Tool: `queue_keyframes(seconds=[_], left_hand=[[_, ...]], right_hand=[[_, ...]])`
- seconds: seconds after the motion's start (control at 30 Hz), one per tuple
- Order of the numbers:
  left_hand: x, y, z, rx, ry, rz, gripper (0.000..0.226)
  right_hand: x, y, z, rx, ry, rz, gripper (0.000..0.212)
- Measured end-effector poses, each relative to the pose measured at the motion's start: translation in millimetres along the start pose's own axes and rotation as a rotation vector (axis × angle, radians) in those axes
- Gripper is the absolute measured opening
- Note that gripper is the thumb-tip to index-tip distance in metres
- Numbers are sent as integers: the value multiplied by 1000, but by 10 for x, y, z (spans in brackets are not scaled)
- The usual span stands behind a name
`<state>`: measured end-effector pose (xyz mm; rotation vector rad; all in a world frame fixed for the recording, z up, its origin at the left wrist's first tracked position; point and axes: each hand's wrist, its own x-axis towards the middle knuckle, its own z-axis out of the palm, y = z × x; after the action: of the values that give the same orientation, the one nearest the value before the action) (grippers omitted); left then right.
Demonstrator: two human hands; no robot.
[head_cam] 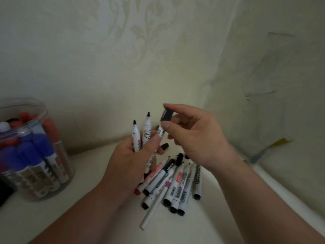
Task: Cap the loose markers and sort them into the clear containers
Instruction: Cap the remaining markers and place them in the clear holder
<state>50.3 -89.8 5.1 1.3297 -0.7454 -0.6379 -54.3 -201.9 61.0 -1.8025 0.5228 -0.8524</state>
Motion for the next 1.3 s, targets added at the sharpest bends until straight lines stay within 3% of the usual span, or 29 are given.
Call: queue_keyframes(seconds=[0.1, 0.23, 0.37, 0.43, 0.7, 0.8, 0.9, 1.0, 1.07, 1.17, 1.3], left_hand=[[-22, -21, 111, 46, -18, 19, 26], [-17, -67, 151, -57, -72, 18, 13], [-25, -108, 136, -148, -88, -40, 10], [-18, -137, 126, -129, -85, -30, 15], [5, -160, 116, -83, -54, -33, 27], [26, -147, 97, -80, -24, -34, 27], [29, -129, 99, -70, 0, -19, 28], [34, -141, 94, -40, 4, -13, 17], [40, -149, 79, -37, -6, -25, 12], [31, -145, 56, 53, -14, 20, 23], [10, -107, 49, 58, -14, 60, 25]], right_hand=[[-61, -214, -208, -151, 93, -144, 36], [-212, -732, -978, -425, 454, -436, 35], [-348, -970, -1833, -677, 615, -243, 30], [-365, -906, -1888, -685, 699, -101, 27], [-170, -642, -1623, -799, 426, 340, 10], [-160, -622, -1592, -850, 461, 292, 10], [-168, -705, -1375, -834, 569, 46, 5], [-136, -662, -952, -788, 369, -113, 3], [-60, -477, -674, -839, 83, -37, 7], [75, -42, -389, -1048, -289, 138, 30], [140, 269, -351, -1064, -450, 215, 39]])
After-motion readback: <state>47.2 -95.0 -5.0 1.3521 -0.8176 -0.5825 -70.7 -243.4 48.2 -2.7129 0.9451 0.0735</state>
